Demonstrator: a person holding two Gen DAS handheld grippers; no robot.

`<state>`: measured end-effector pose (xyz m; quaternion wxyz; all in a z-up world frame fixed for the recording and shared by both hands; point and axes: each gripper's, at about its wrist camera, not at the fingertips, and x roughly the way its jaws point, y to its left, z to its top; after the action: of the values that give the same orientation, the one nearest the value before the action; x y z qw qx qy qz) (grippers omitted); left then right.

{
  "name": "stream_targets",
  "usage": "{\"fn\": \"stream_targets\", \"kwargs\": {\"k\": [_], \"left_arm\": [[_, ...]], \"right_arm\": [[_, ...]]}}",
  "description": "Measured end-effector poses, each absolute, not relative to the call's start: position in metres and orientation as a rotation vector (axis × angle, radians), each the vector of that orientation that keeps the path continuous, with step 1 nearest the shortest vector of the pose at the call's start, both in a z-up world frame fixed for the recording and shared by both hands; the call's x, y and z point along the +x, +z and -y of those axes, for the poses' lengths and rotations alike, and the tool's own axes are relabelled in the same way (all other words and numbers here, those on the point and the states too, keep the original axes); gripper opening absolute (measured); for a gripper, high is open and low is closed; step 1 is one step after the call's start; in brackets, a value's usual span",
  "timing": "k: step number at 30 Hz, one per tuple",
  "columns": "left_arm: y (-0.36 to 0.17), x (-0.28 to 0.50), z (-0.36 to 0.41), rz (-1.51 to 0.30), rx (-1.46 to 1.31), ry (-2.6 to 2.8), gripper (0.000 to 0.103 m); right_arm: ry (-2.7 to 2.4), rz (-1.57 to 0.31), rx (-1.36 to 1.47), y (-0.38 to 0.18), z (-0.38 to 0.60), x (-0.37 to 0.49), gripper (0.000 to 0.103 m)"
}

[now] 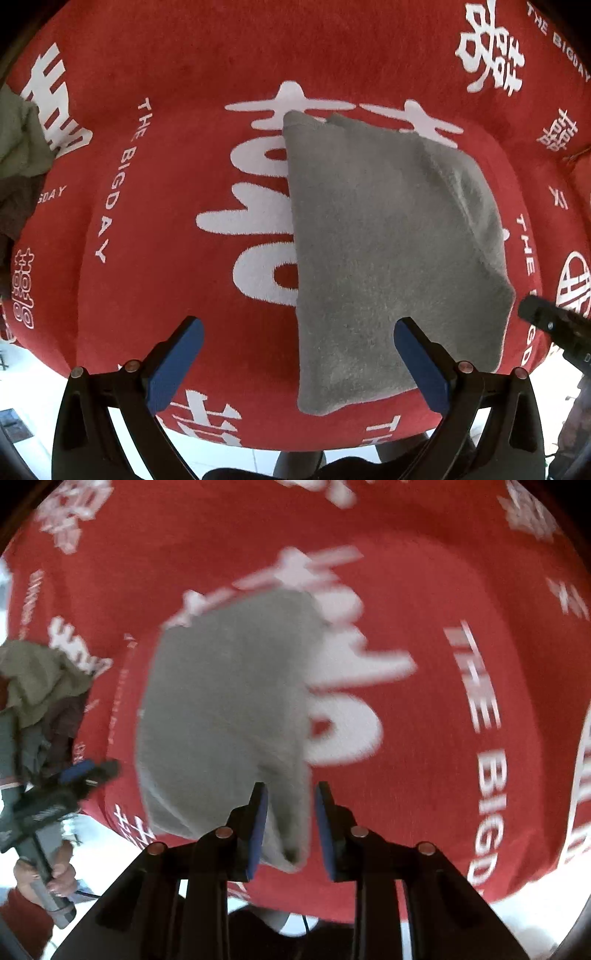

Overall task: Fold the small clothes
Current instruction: 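Press the folded sweater flat with the right tool and withdraw it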

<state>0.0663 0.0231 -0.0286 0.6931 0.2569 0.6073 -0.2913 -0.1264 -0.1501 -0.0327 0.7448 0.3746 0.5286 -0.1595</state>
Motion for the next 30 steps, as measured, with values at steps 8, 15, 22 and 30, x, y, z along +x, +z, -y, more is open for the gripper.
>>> {"fn": "stream_targets", "kwargs": {"k": [8, 15, 22, 30], "left_arm": [[-0.028, 0.066, -0.031, -1.392, 0.593, -0.620, 0.103], [-0.013, 0.065, -0.036, -1.384, 0.625, -0.626, 0.103], [0.015, 0.061, -0.041, -1.393, 0.641, -0.636, 0.103], [0.046, 0.051, -0.043, -1.385, 0.652, -0.646, 0.103]], "right_arm": [[-0.369, -1.318, 0.865, -0.098, 0.142, -0.121, 0.036], [-0.487, -1.329, 0.882, -0.064, 0.143, -0.141, 0.039], [-0.520, -1.340, 0.875, -0.014, 0.134, -0.131, 0.052], [-0.503, -1.296, 0.723, 0.051, 0.109, -0.100, 0.082]]}}
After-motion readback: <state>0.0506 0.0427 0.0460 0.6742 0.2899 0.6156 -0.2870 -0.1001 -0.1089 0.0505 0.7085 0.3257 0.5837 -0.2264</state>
